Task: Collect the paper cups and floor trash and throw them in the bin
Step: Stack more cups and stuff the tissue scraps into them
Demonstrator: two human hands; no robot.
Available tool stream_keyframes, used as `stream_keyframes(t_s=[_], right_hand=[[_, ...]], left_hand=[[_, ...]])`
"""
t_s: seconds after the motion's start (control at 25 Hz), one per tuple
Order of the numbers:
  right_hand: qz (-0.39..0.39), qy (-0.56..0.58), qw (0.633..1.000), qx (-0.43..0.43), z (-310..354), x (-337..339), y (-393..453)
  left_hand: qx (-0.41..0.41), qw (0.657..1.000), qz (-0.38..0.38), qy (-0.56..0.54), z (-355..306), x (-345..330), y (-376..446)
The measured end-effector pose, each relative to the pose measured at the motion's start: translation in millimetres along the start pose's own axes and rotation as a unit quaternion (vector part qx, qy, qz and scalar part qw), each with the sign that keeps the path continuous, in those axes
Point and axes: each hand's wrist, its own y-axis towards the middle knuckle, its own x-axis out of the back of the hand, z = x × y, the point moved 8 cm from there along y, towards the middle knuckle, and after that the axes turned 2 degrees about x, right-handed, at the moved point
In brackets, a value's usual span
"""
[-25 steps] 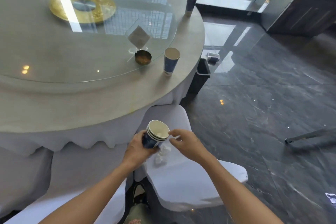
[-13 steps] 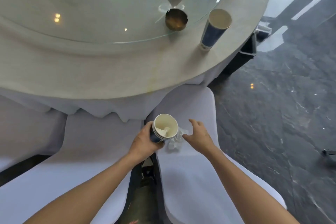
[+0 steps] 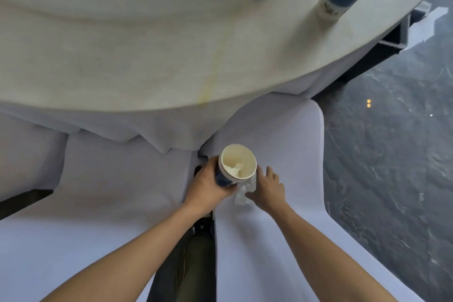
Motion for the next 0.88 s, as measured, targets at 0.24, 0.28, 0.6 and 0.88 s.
stream_keyframes(t_s=[0.24,0.28,0.6,0.88], right_hand=[[-0.007,-0.011,0.998,0.056,3.1,-40.4,22.4],[-0.002,0.001,0.997,0.071,2.5,-41.9,22.3],[-0.064,0.254,0.965,-0.024,-24.3,78.0,-42.5],[-0.194,0.431,0.878,0.073,8.6,242.7,-165.1]], left_hand=[[0.008,1.000,-0.014,-0.016,18.4,-25.1,8.9],[0.010,1.000,-0.014,-0.012,20.5,-24.8,8.8],[0.011,1.000,0.009,0.013,-10.4,-5.7,-28.3],[-0.065,0.997,0.010,0.038,-129.4,28.4,-89.2]])
